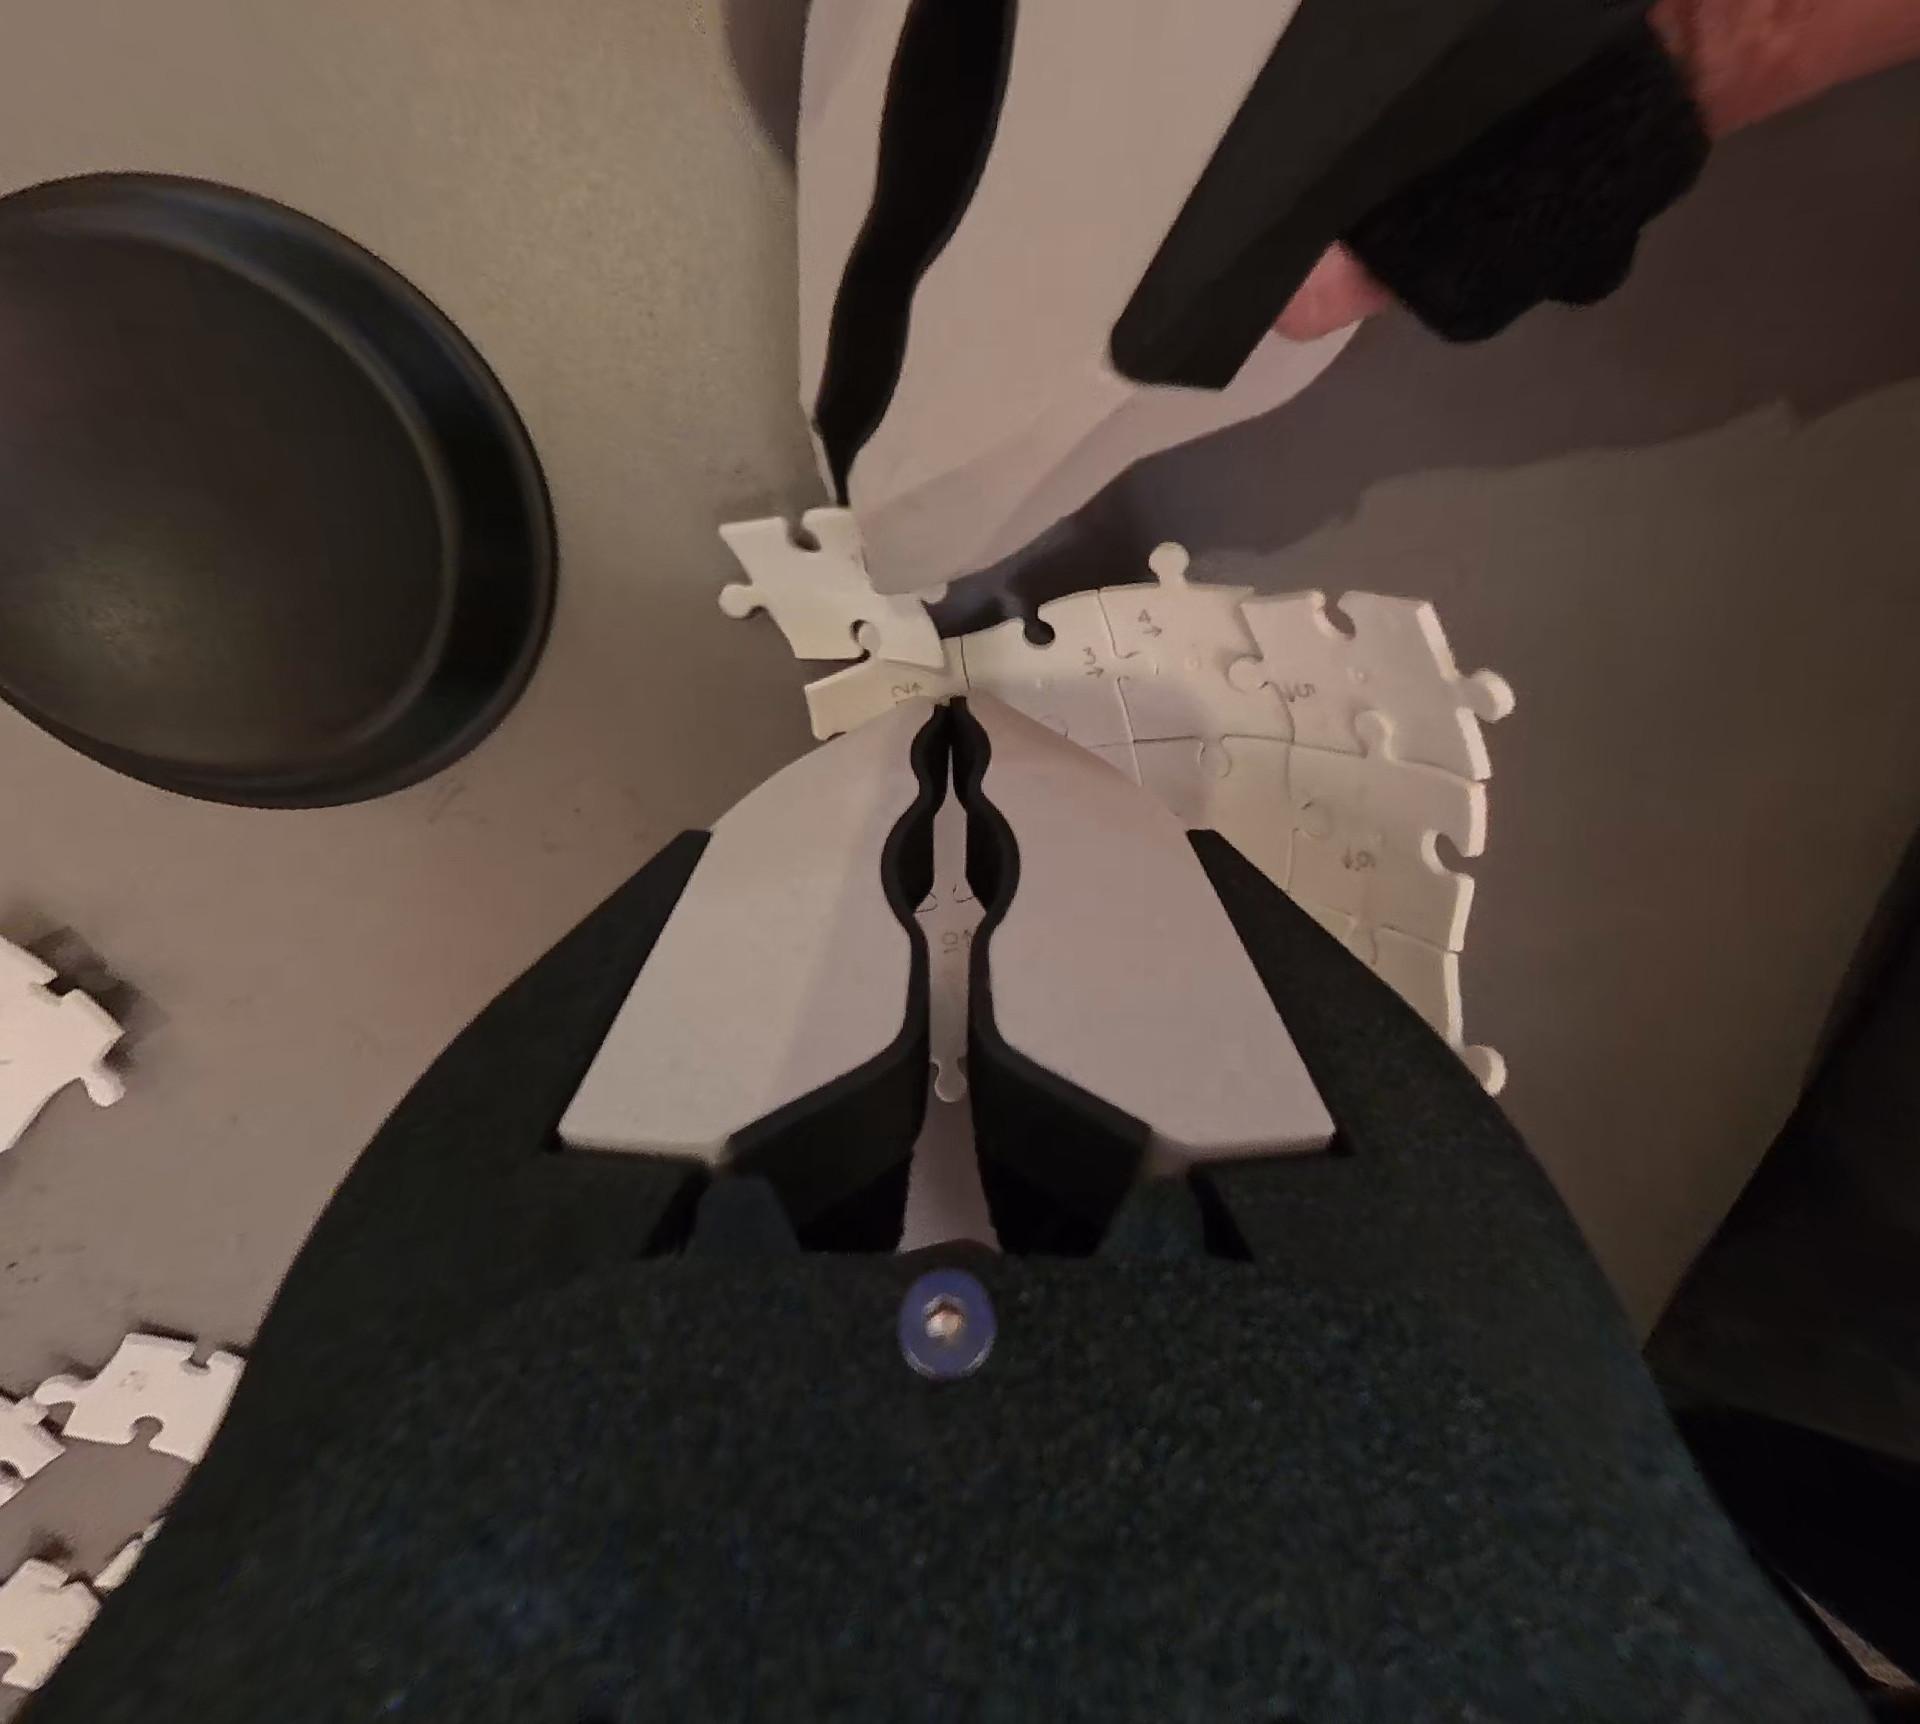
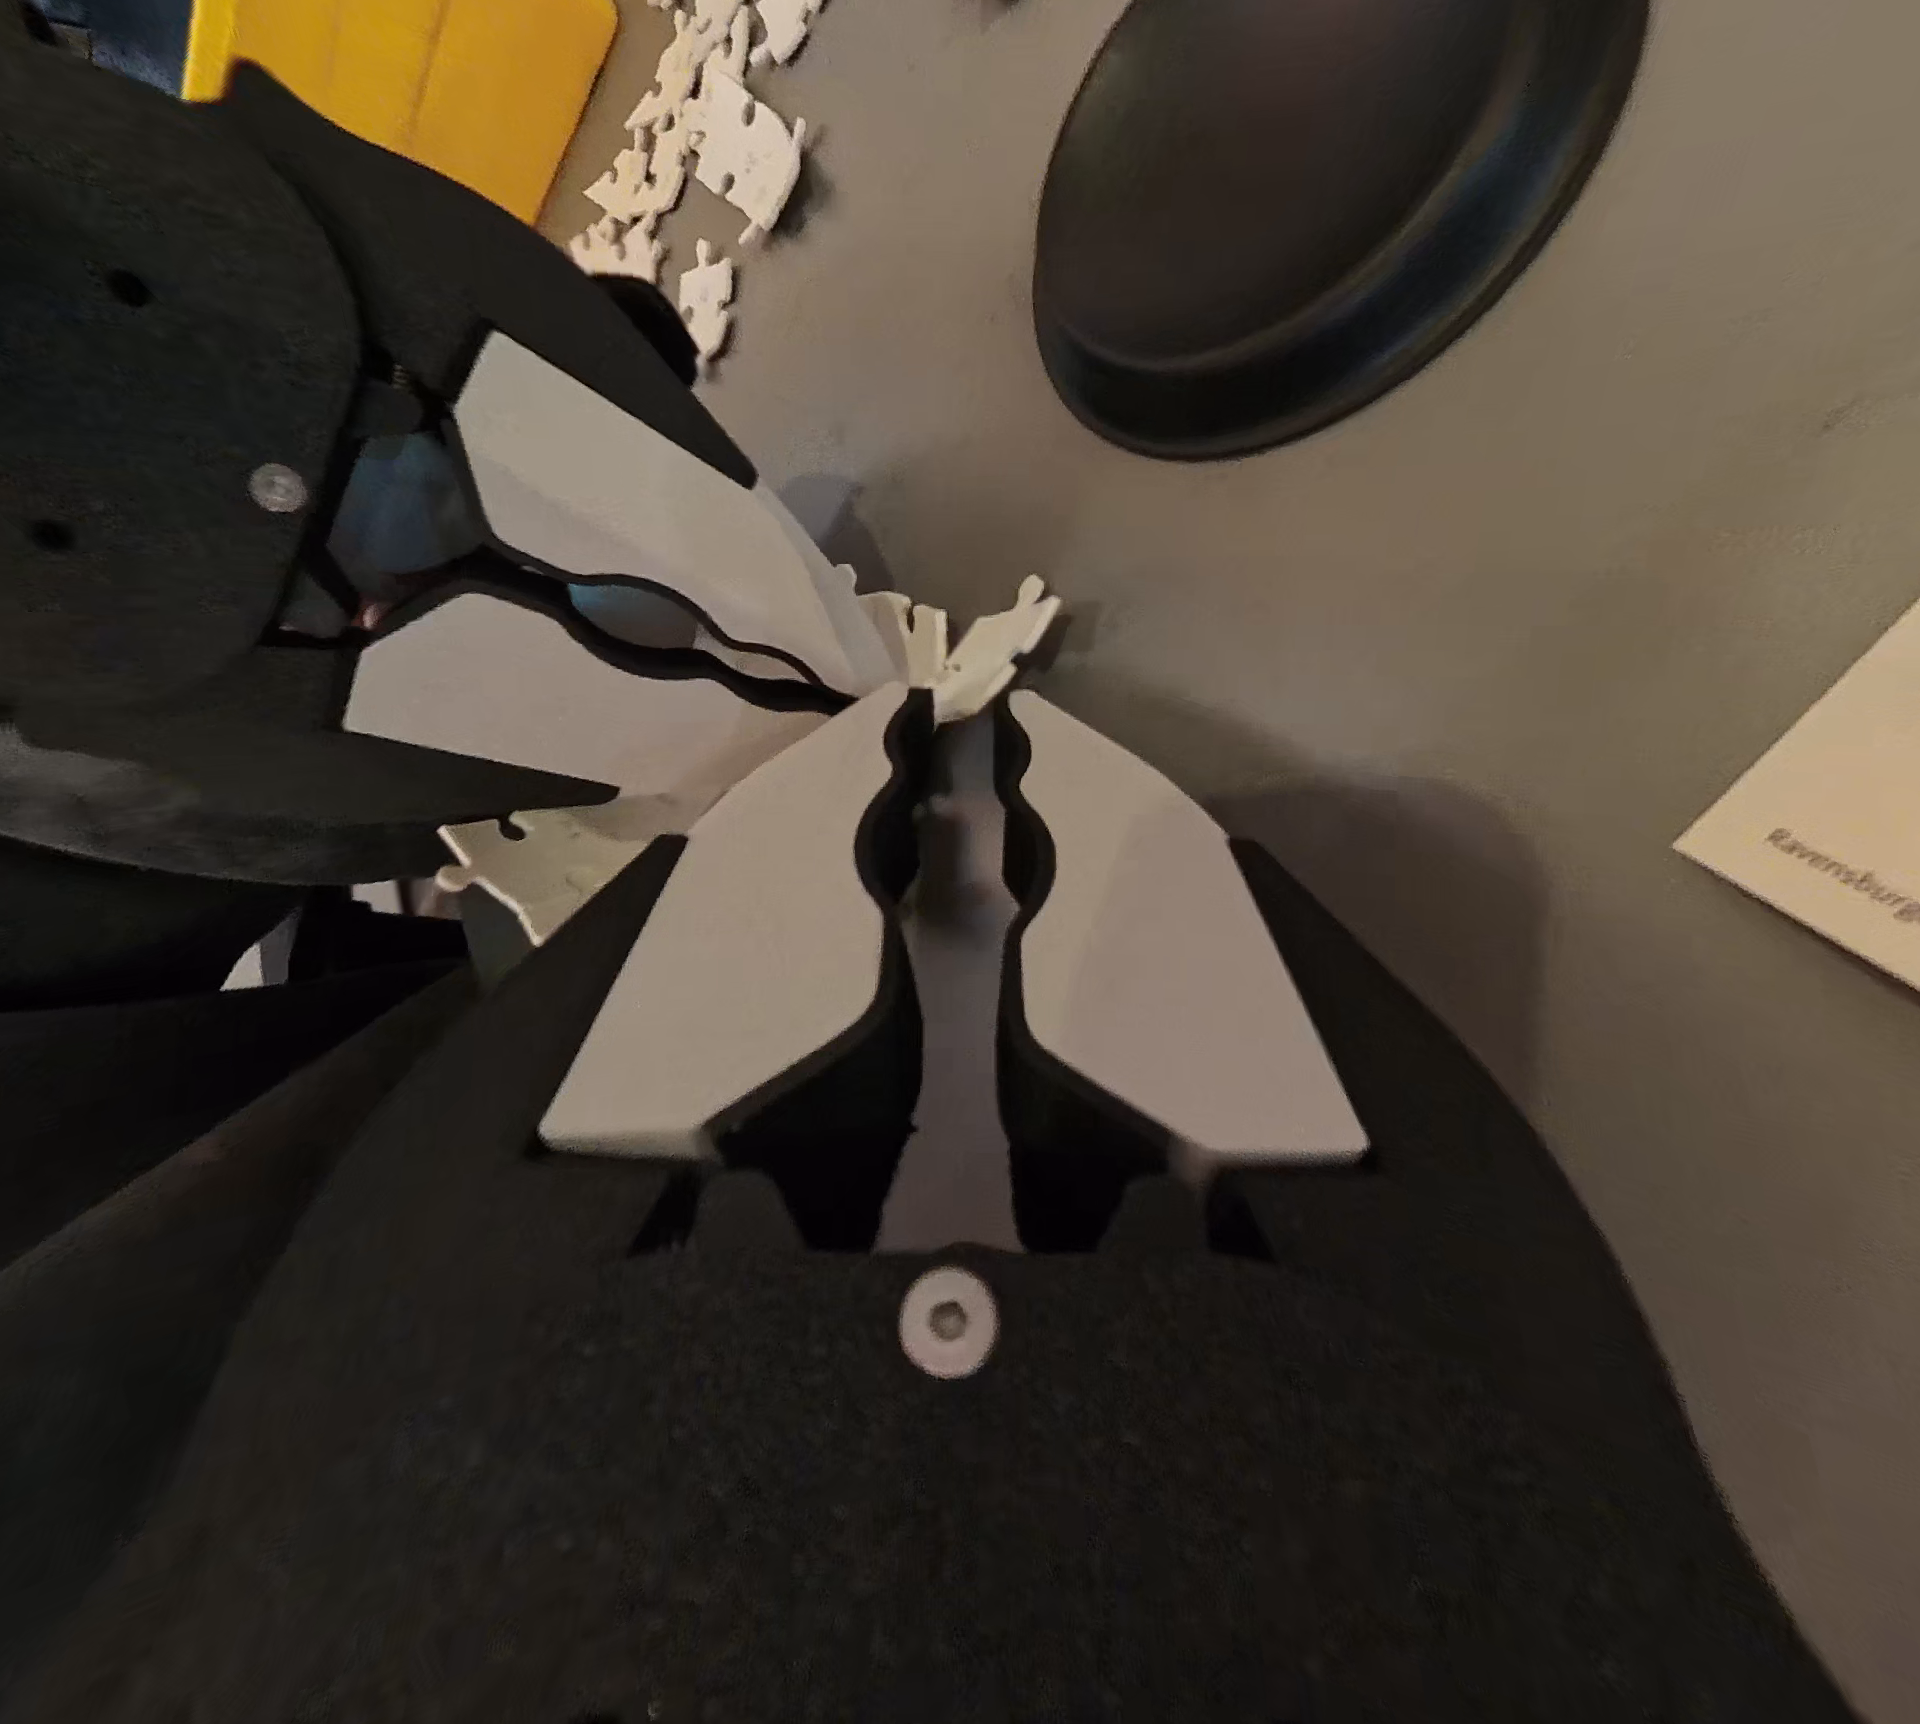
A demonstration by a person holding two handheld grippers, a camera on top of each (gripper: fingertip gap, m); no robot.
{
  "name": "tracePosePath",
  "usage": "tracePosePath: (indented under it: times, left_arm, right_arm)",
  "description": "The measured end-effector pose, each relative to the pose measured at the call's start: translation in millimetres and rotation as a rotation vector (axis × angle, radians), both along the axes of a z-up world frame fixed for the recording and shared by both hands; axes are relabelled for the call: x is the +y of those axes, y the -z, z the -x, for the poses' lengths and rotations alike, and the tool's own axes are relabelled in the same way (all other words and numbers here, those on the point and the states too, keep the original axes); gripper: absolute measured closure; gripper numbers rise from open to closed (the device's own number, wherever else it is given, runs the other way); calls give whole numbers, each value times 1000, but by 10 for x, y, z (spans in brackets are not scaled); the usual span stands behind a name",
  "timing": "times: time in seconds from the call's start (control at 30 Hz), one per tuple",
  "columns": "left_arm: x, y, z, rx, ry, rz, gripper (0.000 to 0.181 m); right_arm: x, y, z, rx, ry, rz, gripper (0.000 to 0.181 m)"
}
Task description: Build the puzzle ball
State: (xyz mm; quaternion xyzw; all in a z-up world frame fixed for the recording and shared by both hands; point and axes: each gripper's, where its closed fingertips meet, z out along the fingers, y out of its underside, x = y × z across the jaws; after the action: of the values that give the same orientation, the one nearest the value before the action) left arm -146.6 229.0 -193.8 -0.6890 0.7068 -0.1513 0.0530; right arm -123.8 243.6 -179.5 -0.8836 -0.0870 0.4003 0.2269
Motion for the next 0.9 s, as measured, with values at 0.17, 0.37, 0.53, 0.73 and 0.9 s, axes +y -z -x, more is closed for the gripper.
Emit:
tracePosePath:
  times: [0.17, 0.37, 0.53, 0.73, 0.9]
  left_arm:
    - [-8, -2, 0, 20, 17, 32, 181]
    - [-17, -4, 4, 59, 33, 84, 181]
    - [-17, -4, 4, 78, 27, 87, 181]
    - [-15, -3, 1, 86, 21, 97, 181]
    - [-14, -4, -9, 75, 5, 105, 181]
  right_arm:
    - [48, -196, -41, -68, -97, -185, 172]
    - [-23, -59, -15, -188, -230, -260, 181]
    - [-34, 33, -50, -215, -220, -234, 181]
    - [-44, 120, -143, -389, -301, -378, 155]
    - [-15, 126, -145, -465, -315, -460, 146]
